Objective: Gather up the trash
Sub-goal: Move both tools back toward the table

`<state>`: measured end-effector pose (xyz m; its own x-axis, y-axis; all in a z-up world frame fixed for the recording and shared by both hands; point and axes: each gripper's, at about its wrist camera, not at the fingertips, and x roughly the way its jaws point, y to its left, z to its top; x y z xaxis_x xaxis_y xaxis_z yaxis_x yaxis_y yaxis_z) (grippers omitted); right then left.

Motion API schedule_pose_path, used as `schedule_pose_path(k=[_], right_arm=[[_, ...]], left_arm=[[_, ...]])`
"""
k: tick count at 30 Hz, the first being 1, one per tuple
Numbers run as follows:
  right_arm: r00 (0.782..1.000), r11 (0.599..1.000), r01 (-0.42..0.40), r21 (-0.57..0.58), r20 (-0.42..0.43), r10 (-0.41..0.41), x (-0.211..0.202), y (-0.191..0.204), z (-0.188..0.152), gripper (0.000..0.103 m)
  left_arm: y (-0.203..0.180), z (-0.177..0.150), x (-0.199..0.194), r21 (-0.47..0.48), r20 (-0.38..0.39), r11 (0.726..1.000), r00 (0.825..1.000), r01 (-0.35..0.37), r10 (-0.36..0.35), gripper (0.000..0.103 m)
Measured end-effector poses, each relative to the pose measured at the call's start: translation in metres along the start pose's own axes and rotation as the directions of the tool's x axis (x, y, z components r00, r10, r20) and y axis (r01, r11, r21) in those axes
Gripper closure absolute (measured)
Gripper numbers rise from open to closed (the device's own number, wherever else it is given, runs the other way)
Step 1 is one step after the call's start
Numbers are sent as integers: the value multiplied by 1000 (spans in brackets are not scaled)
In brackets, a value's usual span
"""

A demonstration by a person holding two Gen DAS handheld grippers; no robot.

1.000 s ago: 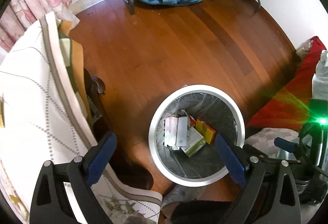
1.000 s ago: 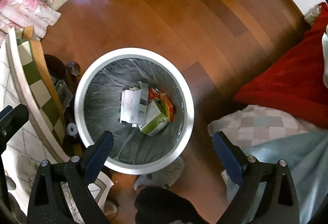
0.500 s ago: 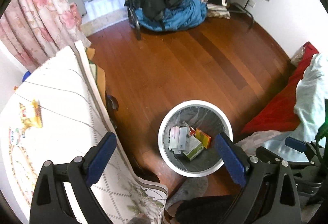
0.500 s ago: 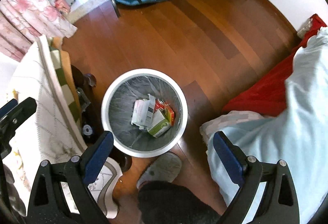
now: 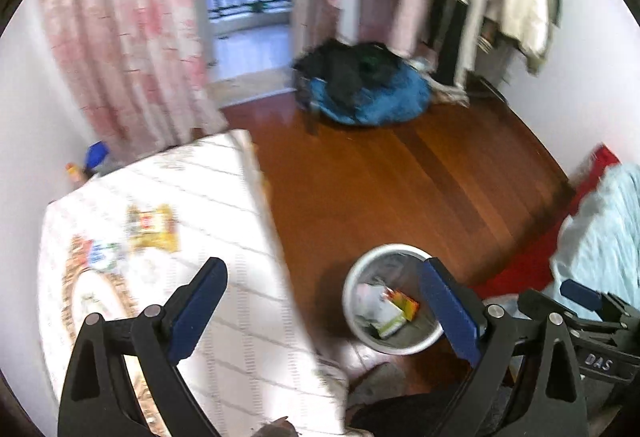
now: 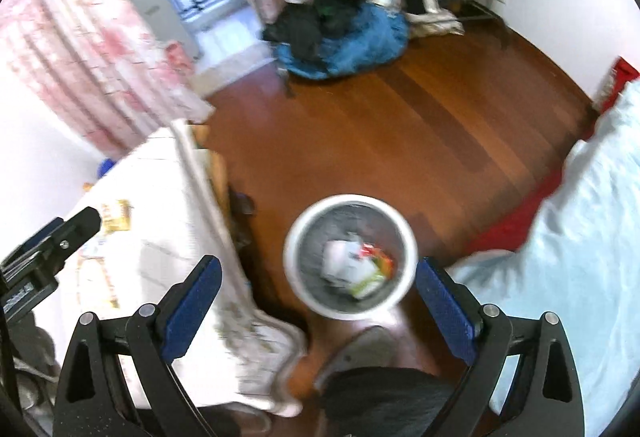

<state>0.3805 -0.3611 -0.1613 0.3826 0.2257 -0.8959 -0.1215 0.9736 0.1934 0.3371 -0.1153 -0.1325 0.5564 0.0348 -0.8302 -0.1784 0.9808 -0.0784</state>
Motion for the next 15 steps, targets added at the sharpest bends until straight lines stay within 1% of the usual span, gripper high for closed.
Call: schedule_pose_path(k=[1,3,4,5,7,8,9,11,13,15], right_arm=[[1000,1000,-22,-16,0,22,2,15,0,4],[998,997,-56,-50,-14,55,8,44,-4,4],[997,994,-79,-75,-31,77,16,65,-7,4],[995,991,-97,-92,-46,93,23,79,-10,4],[989,984,-130,-125,-88,120,42,112,-18,4],[987,981,-140,-137,-100,127,50,124,-21,4],[985,978,-146,-150,-115,130,63,139,-26,4],[979,974,-163,-157,-146,140,87,159,-36,4],[972,973,-174,-154,-185,144,113,174,-45,4],[963,970,-188,-153,-221,152,140,188,-55,4]], left_arm=[[11,-1,-2,-15,4,1000,1000,-19,19,4],[53,-13,-9,-64,8,994,996,-92,93,4],[67,-18,-10,-80,2,990,993,-118,119,4],[93,-30,-8,-110,-17,980,986,-166,165,4],[134,-54,-2,-163,-59,960,974,-227,220,4],[146,-66,2,-185,-78,953,970,-239,228,4],[167,-83,9,-224,-113,941,966,-252,231,4],[193,-110,23,-283,-166,923,961,-262,221,5],[215,-139,49,-346,-229,904,957,-250,177,5],[222,-157,70,-380,-271,897,955,-224,124,5]])
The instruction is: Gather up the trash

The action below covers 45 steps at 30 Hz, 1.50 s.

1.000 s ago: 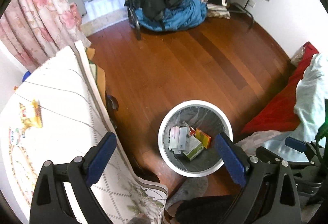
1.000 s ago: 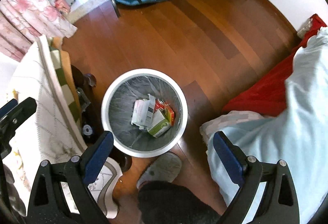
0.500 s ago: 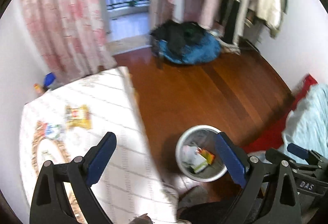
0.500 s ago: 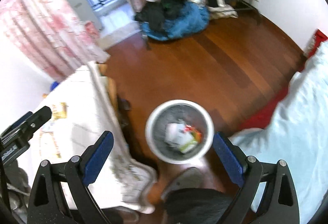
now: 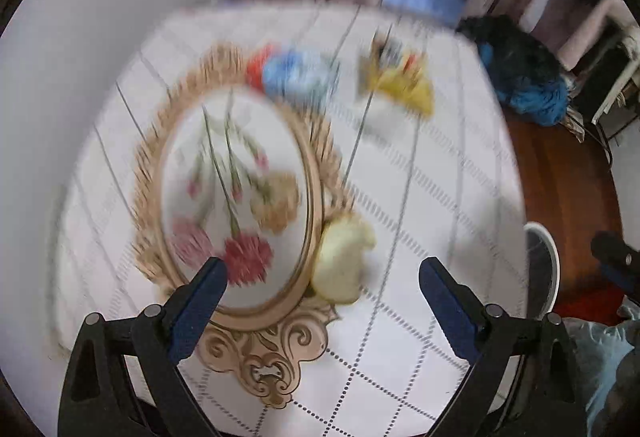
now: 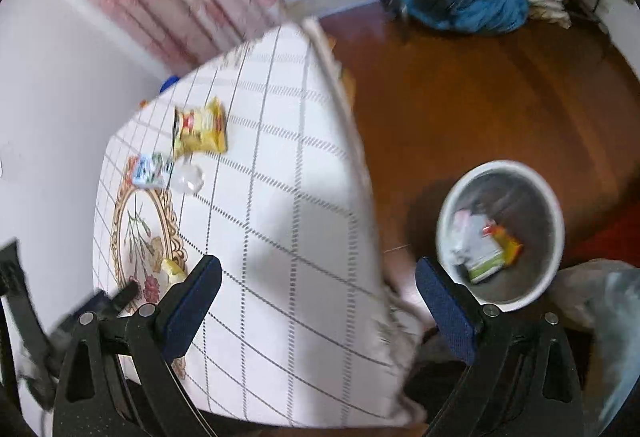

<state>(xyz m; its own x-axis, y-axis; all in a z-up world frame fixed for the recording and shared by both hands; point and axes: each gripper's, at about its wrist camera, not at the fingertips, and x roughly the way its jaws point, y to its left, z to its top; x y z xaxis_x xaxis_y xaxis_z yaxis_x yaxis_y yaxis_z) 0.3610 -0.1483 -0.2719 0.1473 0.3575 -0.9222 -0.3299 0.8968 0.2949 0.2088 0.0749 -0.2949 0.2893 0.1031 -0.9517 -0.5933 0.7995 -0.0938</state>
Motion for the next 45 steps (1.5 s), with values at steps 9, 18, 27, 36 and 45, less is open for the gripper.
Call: schedule_pose_path(k=[9,18,27,36,45], right_arm=[[997,999,3,-52,-77,-7,66,26,6,4],[993,983,-106,-153,-76,95,103,101,44,4],[990,967,-103,-234,-114,77,156,172,63,21],[996,958,-49,-284,-86,25,162,180,57,57],[999,954,-47,-295,-32,39,125,170,48,57]], left_arm=[[-13,1,44,34,12,999,1000,-2,1,74],[57,45,52,-61,93,985,981,-164,169,76],[79,59,49,-71,96,979,976,-190,196,76],[76,62,46,-57,101,981,977,-183,188,76],[58,59,19,-11,145,986,976,-165,164,97]])
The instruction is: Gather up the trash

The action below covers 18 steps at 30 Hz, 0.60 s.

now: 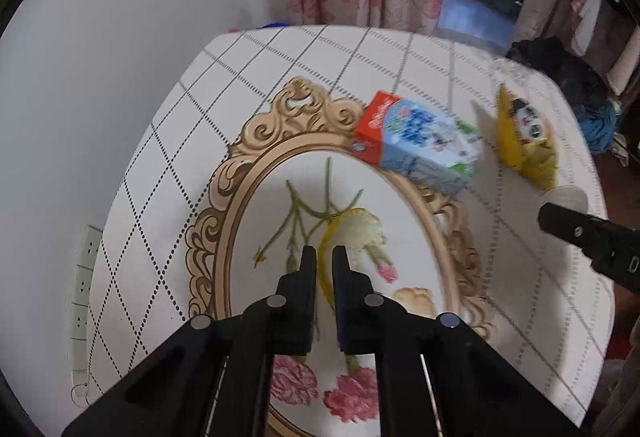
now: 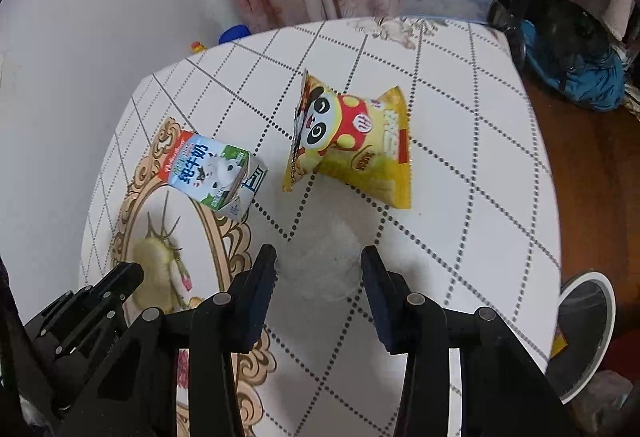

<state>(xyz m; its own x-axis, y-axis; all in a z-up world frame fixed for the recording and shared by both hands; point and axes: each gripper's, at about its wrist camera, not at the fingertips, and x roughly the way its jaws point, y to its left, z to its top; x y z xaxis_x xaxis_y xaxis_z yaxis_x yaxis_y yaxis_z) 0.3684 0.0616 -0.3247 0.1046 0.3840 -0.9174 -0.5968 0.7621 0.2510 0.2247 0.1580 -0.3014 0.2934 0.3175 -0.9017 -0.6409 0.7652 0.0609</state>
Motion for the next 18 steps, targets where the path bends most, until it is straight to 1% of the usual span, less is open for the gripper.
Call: schedule_pose_path(k=[2,3,4,6,10,13,15,17,18], right_arm=[[1000,1000,-7,5,11,7,-9,-2,-3,57],[1000,1000,-11,8,16,10,-13,-2,-4,57],[1000,1000,-17,13,22,17,-18,-4,-6,57],[999,1000,-20,22,30,19,-28,-8,-10,57],[999,999,-19,31,39,18,-36,-16,-15,57],[999,998,-22,61,30,20,-30,-23,-18,57],[999,997,-28,77,20,26,-25,-26,-21,57],[999,996,-32,83,12,31,-22,-27,-24,57],[999,996,-31,81,8,31,-20,-27,-26,57]], left_arm=[[-3,0,-8,12,16,1000,1000,5,-5,98],[-3,0,-13,7,19,1000,1000,21,-21,98],[0,1,-18,5,24,998,998,59,-59,98],[12,0,-30,-35,29,992,993,119,-118,98],[37,0,-42,-91,45,985,988,149,-146,98],[52,1,-30,-136,12,971,981,195,-195,98],[54,-1,-26,-141,4,971,981,192,-193,98],[55,-4,-21,-150,-1,965,976,213,-216,98],[55,-6,-20,-157,-2,966,978,207,-210,98]])
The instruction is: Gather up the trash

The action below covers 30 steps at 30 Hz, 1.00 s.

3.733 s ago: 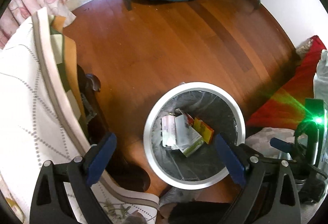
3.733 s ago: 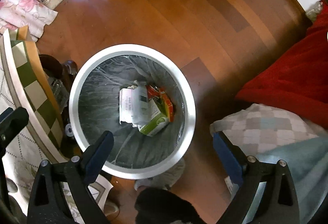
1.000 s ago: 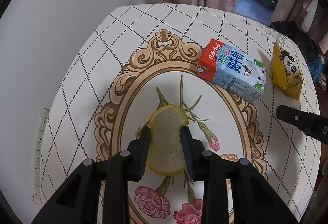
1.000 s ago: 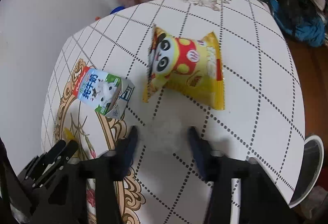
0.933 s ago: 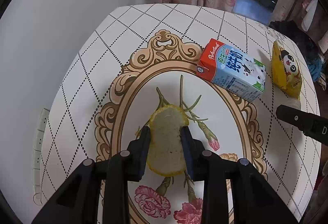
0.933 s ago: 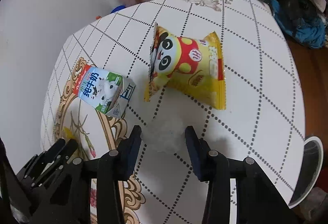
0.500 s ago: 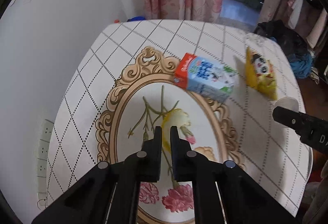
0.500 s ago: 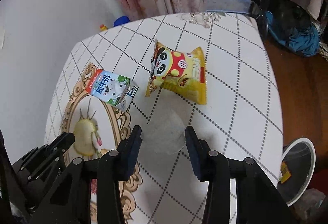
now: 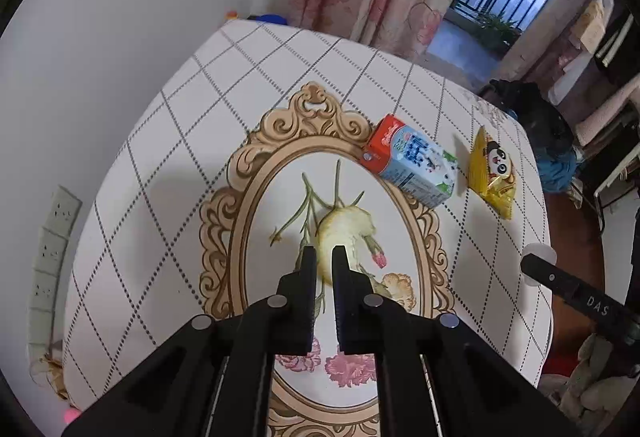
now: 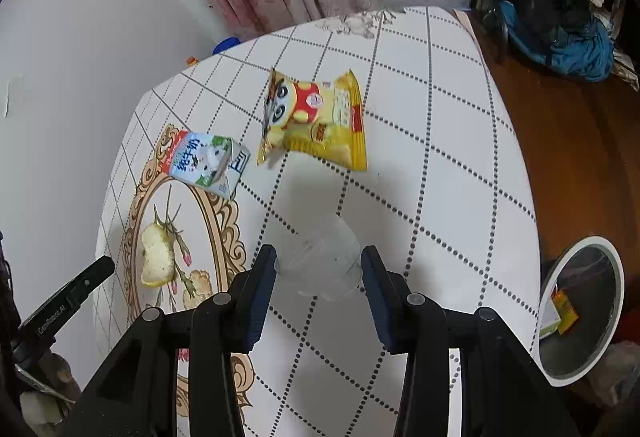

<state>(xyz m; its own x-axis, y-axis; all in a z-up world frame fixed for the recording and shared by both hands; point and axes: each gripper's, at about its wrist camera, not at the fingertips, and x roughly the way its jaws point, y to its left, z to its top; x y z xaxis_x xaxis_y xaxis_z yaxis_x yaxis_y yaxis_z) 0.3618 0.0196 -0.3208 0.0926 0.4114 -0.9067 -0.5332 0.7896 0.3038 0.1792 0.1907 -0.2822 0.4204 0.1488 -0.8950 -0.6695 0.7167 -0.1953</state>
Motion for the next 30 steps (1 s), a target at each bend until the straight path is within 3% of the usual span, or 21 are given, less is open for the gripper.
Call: schedule_pose_path(k=[2,7,9,10,11,14,16,18,19,20,27,29,30], right_arm=[[1000,1000,-2,1,-1,2,1,-1,-1,57],[1000,1000,-11,10,-2,11,2,-1,4,57],[1000,1000,-10,10,-3,10,4,-1,5,57],[1000,1000,-11,9,-5,11,4,-1,5,57],[1000,1000,-10,8,-6,10,5,0,5,57],[1000,1000,-3,3,-12,3,9,1,7,57],[1000,1000,3,4,-16,-3,13,0,7,57],[1000,1000,5,7,-23,-5,17,-1,7,57],[1000,1000,5,6,-24,-5,18,-1,7,57],[1000,1000,7,3,-26,-7,20,-1,6,57],[1000,1000,20,-9,-16,-20,19,-5,1,57],[1000,1000,20,-11,-4,-20,14,-7,-1,57],[1000,1000,19,-12,2,-19,11,-8,-1,57]], left_arm=[[-1,-1,0,12,5,1000,1000,2,-2,98],[1,5,25,-18,-68,999,997,37,-38,91],[1,8,40,-6,-88,1000,996,5,-5,67],[0,9,44,2,-91,1000,996,-9,10,43],[-1,10,50,11,-96,1000,995,-17,18,37],[-8,10,66,50,-111,997,991,-67,72,37],[-14,9,68,82,-79,990,990,-113,120,38],[-21,8,71,118,-60,981,985,-153,161,44],[-23,9,70,123,-51,981,986,-152,159,61],[-24,9,68,130,-39,980,987,-151,157,73],[-33,5,49,177,5,969,984,-175,177,83],[-38,2,40,188,17,968,986,-167,167,97],[-42,0,33,197,26,967,987,-161,159,97]])
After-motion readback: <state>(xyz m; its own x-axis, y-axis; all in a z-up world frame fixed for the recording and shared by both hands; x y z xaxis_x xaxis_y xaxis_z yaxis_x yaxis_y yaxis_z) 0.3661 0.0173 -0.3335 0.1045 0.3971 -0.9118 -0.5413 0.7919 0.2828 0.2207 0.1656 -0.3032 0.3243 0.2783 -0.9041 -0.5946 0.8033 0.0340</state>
